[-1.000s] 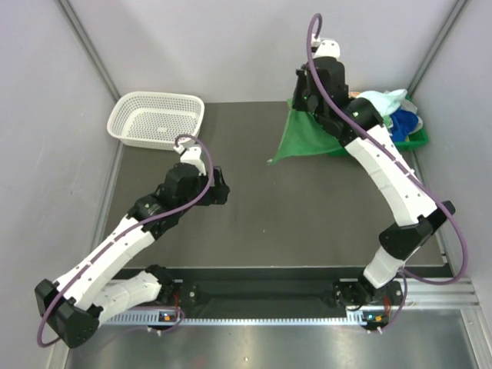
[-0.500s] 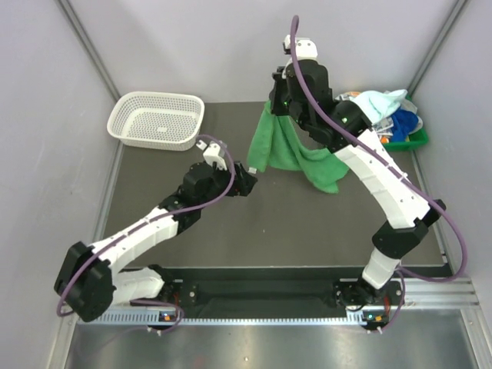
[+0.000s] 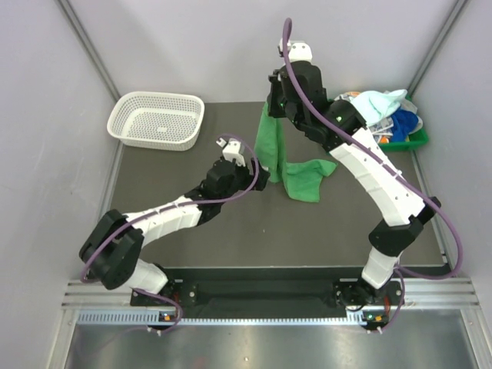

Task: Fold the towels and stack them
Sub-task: Move the towel to the center of the board

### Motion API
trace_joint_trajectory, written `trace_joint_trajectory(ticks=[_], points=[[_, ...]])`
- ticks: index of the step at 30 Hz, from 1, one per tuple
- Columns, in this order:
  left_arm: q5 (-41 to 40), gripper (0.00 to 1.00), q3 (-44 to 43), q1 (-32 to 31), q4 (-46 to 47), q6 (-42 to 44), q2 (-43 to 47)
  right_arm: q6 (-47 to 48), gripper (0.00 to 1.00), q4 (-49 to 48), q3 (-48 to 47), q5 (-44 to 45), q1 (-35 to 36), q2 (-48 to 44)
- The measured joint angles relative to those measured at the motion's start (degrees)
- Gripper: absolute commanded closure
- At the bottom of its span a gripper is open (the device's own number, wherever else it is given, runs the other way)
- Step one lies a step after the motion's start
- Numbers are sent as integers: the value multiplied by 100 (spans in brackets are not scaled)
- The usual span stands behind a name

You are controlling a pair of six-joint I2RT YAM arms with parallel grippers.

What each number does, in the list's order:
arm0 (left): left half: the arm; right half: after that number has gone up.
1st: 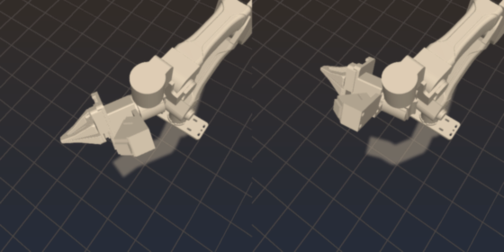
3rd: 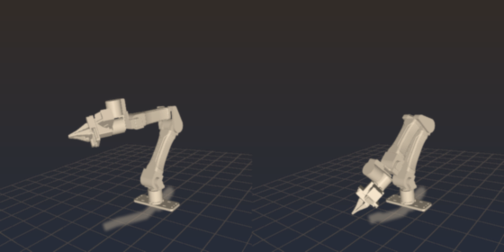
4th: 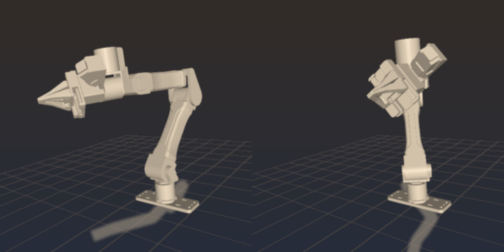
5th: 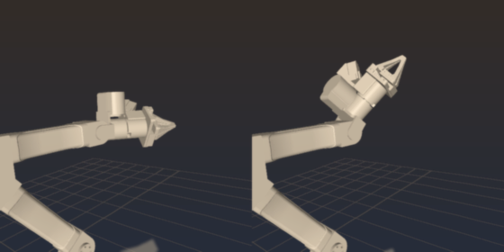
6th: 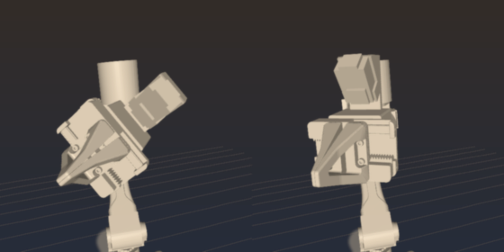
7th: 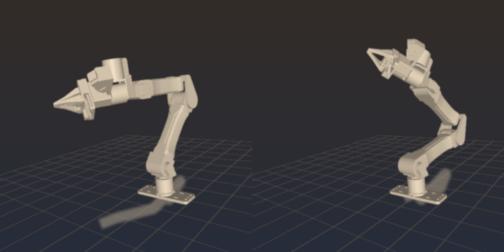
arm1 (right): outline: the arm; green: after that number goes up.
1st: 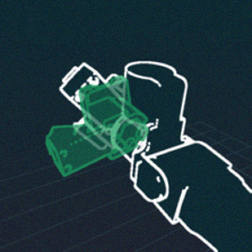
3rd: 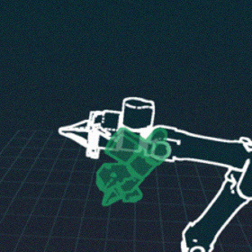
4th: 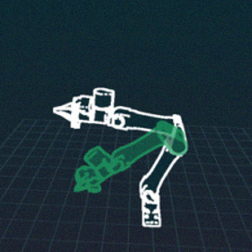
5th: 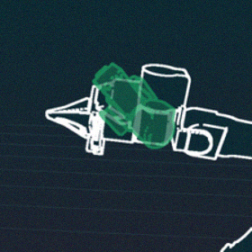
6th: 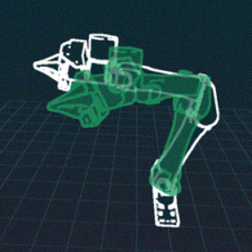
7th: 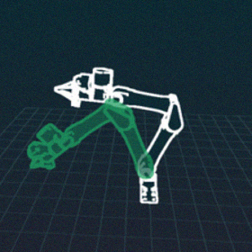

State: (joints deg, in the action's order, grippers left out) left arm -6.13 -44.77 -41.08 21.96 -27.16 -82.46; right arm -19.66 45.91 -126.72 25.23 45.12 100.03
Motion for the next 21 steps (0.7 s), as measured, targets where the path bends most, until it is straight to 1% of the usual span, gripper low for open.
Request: trace_joint_trajectory(ticks=[7, 15, 19, 20, 21], points=[[-264, 18, -374, -55, 13, -122, -442, -4, 100, 7, -48, -4, 4, 0], [-527, 16, -422, -584, 101, 184, -511, -7, 100, 9, -55, -7, 9, 0], [-1023, 23, -621, -767, -79, 267, -568, -11, 100, 9, -52, -9, 15, 0], [-1202, 27, -734, -772, -157, 260, -614, -11, 100, 9, -52, -9, 22, 0], [-1379, 29, -874, -769, -245, 247, -682, -13, 100, 9, -52, -9, 26, 0]])
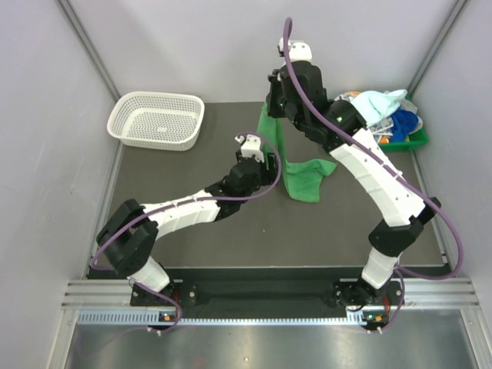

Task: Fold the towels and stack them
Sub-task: Move the towel to the center of the board

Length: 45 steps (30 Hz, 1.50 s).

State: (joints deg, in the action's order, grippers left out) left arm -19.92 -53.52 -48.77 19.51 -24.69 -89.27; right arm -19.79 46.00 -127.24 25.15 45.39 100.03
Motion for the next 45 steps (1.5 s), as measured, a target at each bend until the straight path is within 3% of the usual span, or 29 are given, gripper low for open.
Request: trace_joint_trajectory(ticks=[5, 10, 22, 30, 37, 45], points=[[-638, 40, -369, 26, -227, -37, -236, -37, 100, 0, 0, -9, 61, 0], [-905, 64, -382, 24, -459, -48, -256, -37, 100, 0, 2, -17, 74, 0], [-1279, 100, -103, -9, -702, 120, 328, -39, 100, -17, 94, 26, 74, -24], [-1451, 100, 4, -9, -907, 313, 918, -85, 100, -20, 271, 22, 74, -70], [-1416, 100, -20, -7, -1440, 485, 1996, -76, 100, -9, 323, -221, 142, -328], [-885, 100, -1244, -9, -2302, 846, 2907, 22, 100, -81, 271, -494, 621, -1012]])
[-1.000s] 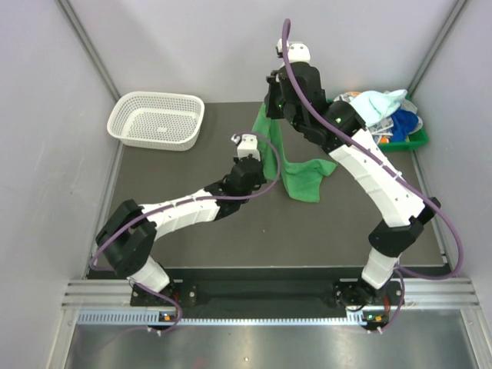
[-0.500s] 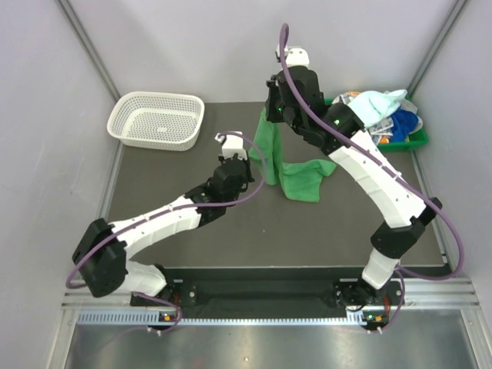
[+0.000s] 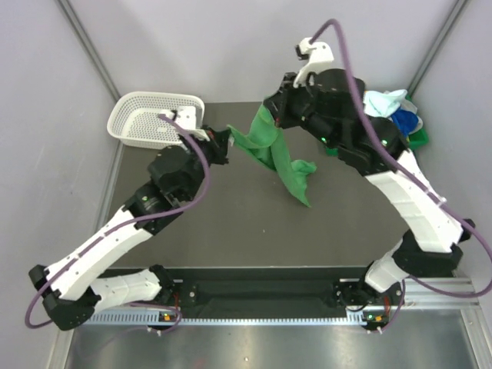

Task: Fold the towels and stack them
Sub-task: Move the towel to the center of the board

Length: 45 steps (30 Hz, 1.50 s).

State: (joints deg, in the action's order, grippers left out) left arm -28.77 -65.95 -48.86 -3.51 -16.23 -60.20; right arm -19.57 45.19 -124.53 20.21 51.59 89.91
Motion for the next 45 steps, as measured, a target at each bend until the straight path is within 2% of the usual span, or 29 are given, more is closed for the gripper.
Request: trace_joint_trajectory(ticks=[9, 13, 19, 22, 26, 29, 32, 36, 39, 40, 42, 44, 45], points=[[798, 100, -1663, 0, -531, 269, 195, 31, 100, -608, 0, -188, 551, -1147], [879, 100, -2319, 0, -769, 317, 59, 28, 100, -905, 4, -149, 678, -1436], [599, 100, -2811, 81, -780, 461, -472, 57, 100, -1499, 608, 503, 651, -1550], [752, 100, -2931, 584, -772, 382, -1003, -11, 100, -1674, 925, 555, 238, -1353], [1421, 100, -2964, 1825, -734, -83, -2107, -341, 100, -1947, 1349, -116, -1084, -612], [1908, 100, -3370, 2559, -750, -407, -3436, -590, 100, -2131, 1252, -831, -1965, 643], [2352, 100, -4476, 3038, -874, -640, -5209, -918, 100, -2321, 699, -1738, -2645, 2299], [2813, 100, -6454, 3377, -1191, -798, -7552, -1471, 100, -2712, 17, -2791, -3248, 4266], [2997, 100, -6894, 3497, -1471, -894, -8360, -1891, 97, -2787, -96, -3377, -3560, 5204], [3049, 100, -6859, 3523, -1513, -922, -8456, -1998, 95, -2804, -101, -3491, -3637, 5355], [3117, 100, -6640, 3556, -1561, -951, -8474, -2229, 73, -2852, -94, -3724, -3770, 5530], [3202, 74, -6492, 3574, -1467, -979, -8456, -2389, 45, -3095, -59, -3928, -3834, 5532], [3248, 61, -6461, 3576, -1453, -992, -8456, -2455, 38, -3254, -59, -3991, -3838, 5517]])
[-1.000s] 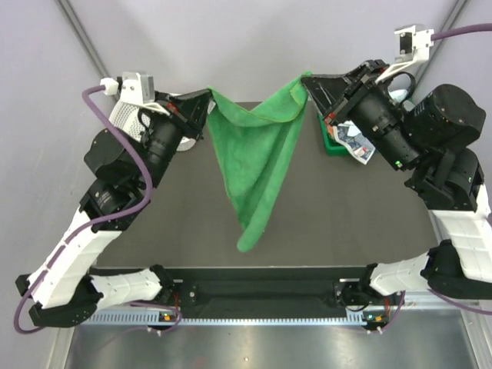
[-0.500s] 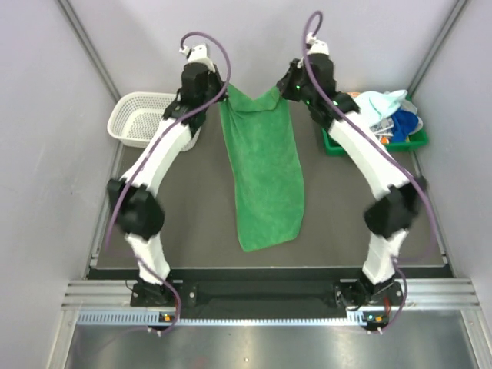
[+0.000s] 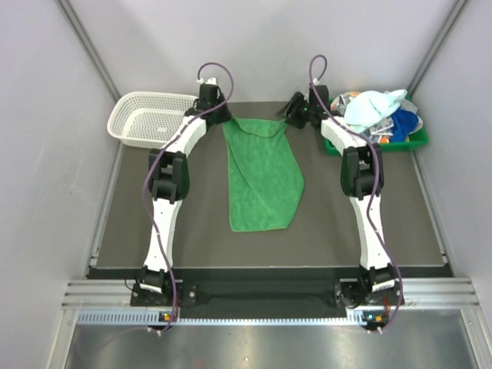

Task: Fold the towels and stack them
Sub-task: Move the towel to the center of the board

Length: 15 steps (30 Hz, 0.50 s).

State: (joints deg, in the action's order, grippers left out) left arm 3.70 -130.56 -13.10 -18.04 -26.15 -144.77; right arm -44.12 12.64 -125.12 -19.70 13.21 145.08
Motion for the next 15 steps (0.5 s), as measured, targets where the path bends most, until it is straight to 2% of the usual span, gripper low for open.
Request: trace_joint_trajectory(ticks=[1, 2, 5, 10, 14, 15], points=[[42, 44, 37, 0, -2, -26, 0, -2, 30, -201, 37, -79, 2, -50], [83, 37, 70, 0, 0, -35, 0, -22, 22, -295, 90, -129, 11, -103], [164, 26, 426, 0, 111, -98, 149, 66, 20, -409, 278, -201, 50, -339], [229, 28, 1421, -37, 144, -98, 863, 374, 22, -212, 903, 37, 107, -1086], [24, 40, 2424, -149, 131, -240, 1974, 761, 33, 131, 2203, 791, 247, -2358], [-63, 46, 2736, -208, 153, -330, 2323, 866, 34, 236, 2549, 1010, 315, -2702]])
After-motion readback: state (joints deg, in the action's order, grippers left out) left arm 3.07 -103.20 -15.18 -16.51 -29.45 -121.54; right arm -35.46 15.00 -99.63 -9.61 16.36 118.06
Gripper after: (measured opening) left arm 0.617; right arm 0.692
